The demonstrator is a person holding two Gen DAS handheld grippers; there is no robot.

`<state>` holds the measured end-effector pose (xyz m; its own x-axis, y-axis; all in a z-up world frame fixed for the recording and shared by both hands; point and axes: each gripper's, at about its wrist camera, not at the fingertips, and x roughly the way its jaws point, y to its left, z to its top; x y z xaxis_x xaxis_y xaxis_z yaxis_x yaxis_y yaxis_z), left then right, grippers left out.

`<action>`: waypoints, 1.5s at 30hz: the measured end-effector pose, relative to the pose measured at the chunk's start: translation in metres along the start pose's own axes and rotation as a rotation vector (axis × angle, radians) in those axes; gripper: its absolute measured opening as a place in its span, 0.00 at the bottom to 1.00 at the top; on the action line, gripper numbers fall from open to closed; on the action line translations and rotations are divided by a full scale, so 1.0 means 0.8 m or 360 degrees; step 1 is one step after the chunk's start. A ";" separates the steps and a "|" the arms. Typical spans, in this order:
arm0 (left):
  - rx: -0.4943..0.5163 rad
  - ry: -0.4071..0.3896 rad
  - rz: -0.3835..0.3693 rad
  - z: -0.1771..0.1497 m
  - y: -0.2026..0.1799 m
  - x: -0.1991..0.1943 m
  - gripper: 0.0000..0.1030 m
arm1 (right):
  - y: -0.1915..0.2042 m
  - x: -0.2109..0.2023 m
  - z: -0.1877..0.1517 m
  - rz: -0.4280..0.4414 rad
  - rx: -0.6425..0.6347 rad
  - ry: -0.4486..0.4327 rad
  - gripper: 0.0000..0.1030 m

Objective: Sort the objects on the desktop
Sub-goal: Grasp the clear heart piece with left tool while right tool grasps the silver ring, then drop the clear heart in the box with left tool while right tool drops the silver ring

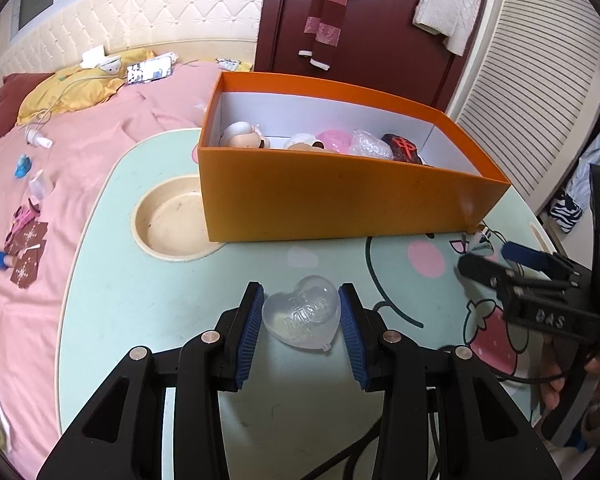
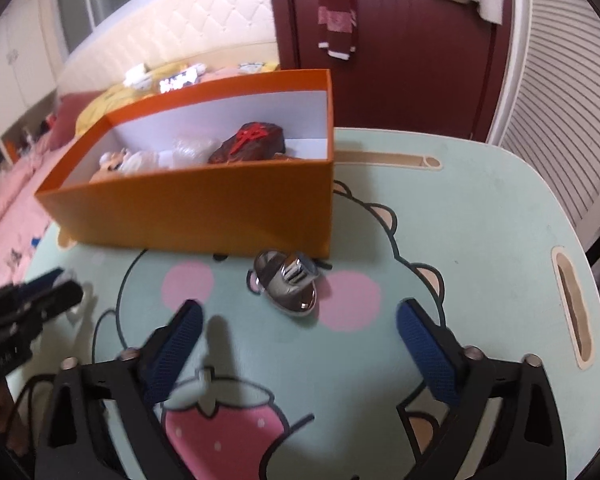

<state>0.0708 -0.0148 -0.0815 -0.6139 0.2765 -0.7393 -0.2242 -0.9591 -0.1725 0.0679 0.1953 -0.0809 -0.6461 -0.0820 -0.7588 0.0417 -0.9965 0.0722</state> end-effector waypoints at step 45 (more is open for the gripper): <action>0.0100 -0.0206 -0.0078 0.138 -0.039 0.016 0.39 | 0.059 -0.022 0.092 0.0198 -0.0143 -0.0257 0.28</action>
<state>-0.0140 0.0251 -0.0140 -0.6925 0.3323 -0.6404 -0.3008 -0.9398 -0.1623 0.0251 0.1510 -0.0161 -0.7453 -0.2079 -0.6335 0.1918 -0.9768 0.0950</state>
